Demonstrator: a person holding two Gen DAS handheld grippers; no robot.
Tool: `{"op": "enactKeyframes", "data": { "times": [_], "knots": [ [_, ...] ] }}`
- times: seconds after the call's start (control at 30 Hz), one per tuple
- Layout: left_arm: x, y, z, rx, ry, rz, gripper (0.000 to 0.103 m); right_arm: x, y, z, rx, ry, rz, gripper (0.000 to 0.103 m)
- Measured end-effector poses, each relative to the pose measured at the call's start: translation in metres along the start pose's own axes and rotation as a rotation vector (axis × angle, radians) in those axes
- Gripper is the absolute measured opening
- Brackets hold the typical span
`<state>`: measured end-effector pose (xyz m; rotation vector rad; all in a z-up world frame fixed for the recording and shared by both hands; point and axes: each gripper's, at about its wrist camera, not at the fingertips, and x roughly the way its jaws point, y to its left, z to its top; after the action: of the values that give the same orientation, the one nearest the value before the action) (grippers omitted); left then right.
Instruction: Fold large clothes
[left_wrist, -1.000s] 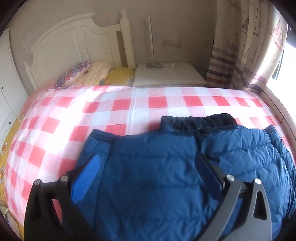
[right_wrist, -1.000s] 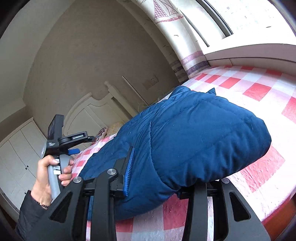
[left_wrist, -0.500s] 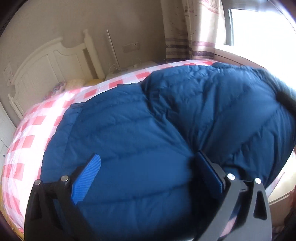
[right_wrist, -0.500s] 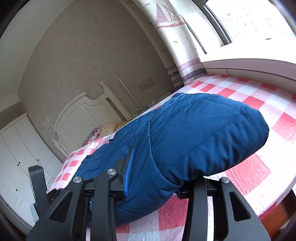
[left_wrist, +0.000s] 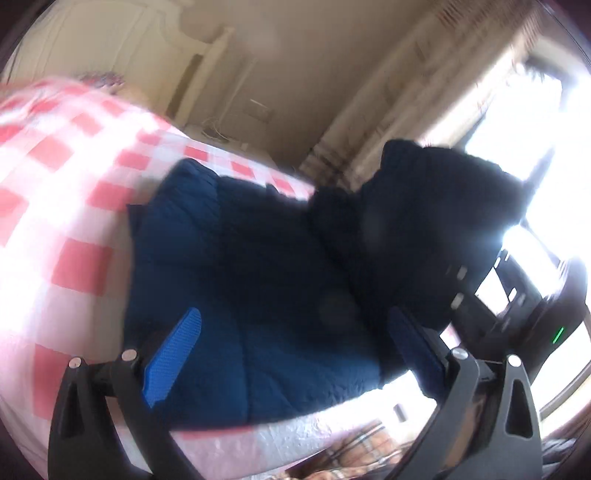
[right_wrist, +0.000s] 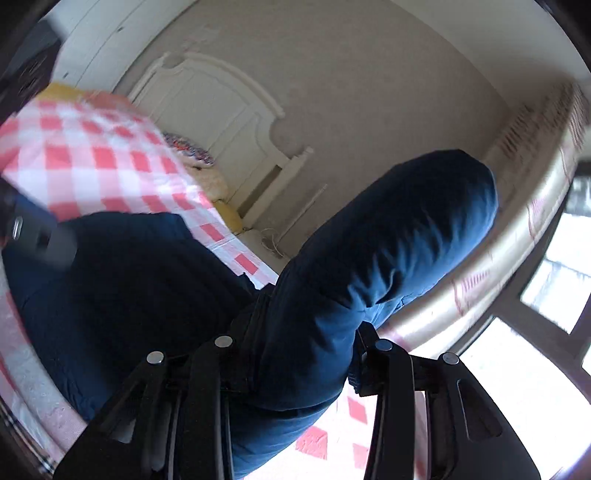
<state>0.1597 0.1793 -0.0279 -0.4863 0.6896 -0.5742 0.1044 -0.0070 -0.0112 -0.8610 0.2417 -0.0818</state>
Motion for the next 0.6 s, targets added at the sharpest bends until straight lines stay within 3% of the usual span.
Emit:
{"op": "enactKeyframes", "data": {
  "times": [0.07, 0.13, 0.17, 0.23, 0.3, 0.47, 0.53, 0.6],
  "knots": [
    [-0.021, 0.035, 0.018, -0.116, -0.045, -0.057, 0.101, 0.002, 0.059, 0.012, -0.253, -0.009, 0.037, 0.04],
    [-0.025, 0.064, 0.027, -0.21, -0.033, -0.118, 0.101, 0.011, 0.119, 0.005, -0.485, 0.007, 0.09, 0.04],
    [-0.023, 0.077, 0.029, -0.259, -0.017, -0.14, 0.101, 0.015, 0.139, -0.001, -0.539, -0.008, 0.093, 0.041],
    [-0.013, 0.096, 0.032, -0.337, 0.031, -0.186, 0.101, 0.017, 0.147, -0.004, -0.519, -0.03, 0.076, 0.041],
    [0.0, 0.107, 0.037, -0.381, 0.088, -0.21, 0.101, 0.017, 0.13, -0.005, -0.406, -0.032, 0.115, 0.041],
    [0.038, 0.094, 0.076, -0.33, 0.166, -0.29, 0.101, 0.006, 0.111, -0.03, -0.363, -0.12, 0.076, 0.039],
    [0.061, 0.084, 0.097, -0.285, 0.22, -0.274, 0.101, 0.001, 0.103, -0.036, -0.339, -0.144, 0.072, 0.038],
    [0.091, 0.077, 0.117, -0.237, 0.291, -0.212, 0.101, -0.001, 0.096, -0.041, -0.314, -0.165, 0.07, 0.038]
  ]
}}
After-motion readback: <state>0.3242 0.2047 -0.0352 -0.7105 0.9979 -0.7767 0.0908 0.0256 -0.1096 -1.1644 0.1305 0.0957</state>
